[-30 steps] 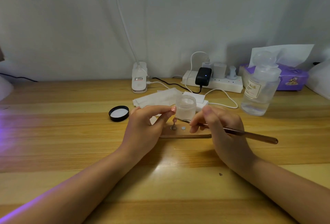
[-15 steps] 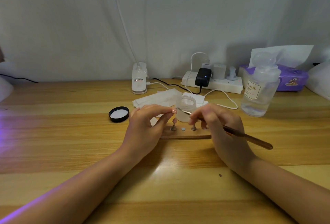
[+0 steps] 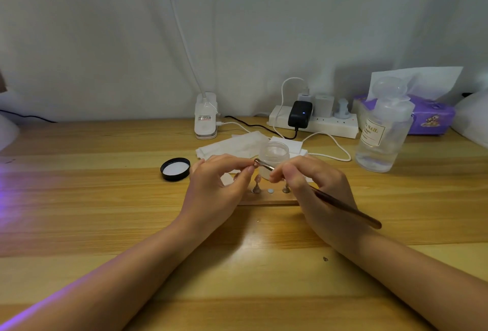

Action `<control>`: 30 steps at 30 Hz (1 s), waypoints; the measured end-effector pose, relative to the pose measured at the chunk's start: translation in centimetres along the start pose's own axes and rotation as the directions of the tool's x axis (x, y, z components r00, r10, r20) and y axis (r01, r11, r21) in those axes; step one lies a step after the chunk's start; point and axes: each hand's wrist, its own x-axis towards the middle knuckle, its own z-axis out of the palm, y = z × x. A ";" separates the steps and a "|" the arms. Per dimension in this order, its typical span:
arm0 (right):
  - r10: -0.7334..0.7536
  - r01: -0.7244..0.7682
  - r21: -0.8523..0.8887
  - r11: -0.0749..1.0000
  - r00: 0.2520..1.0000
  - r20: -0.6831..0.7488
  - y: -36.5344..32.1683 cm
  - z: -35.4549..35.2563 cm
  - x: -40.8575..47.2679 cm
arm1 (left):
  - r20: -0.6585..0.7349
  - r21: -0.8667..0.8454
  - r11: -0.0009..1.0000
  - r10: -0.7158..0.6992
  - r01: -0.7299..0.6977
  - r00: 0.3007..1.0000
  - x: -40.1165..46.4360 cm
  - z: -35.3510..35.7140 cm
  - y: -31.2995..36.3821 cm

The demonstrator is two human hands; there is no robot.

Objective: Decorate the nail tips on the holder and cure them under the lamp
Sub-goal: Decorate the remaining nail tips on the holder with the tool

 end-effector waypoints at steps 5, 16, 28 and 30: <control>0.021 -0.017 0.127 0.992 0.999 -0.036 0.4 -0.2 -0.3 | -0.004 -0.008 1.000 -0.015 0.015 1.000 0.0 -0.1 0.2; -0.015 0.016 0.052 0.999 1.000 -0.021 0.3 -0.1 -0.2 | 0.011 0.011 1.000 -0.015 0.015 1.000 0.0 -0.1 0.2; -0.001 0.002 0.064 0.998 1.000 -0.012 0.4 -0.1 -0.2 | 0.009 0.036 0.999 0.002 -0.002 1.000 0.0 0.0 0.0; 0.024 -0.018 0.130 0.991 0.999 -0.044 0.5 -0.2 -0.4 | 0.008 0.034 0.999 0.002 -0.003 1.000 0.0 0.0 0.0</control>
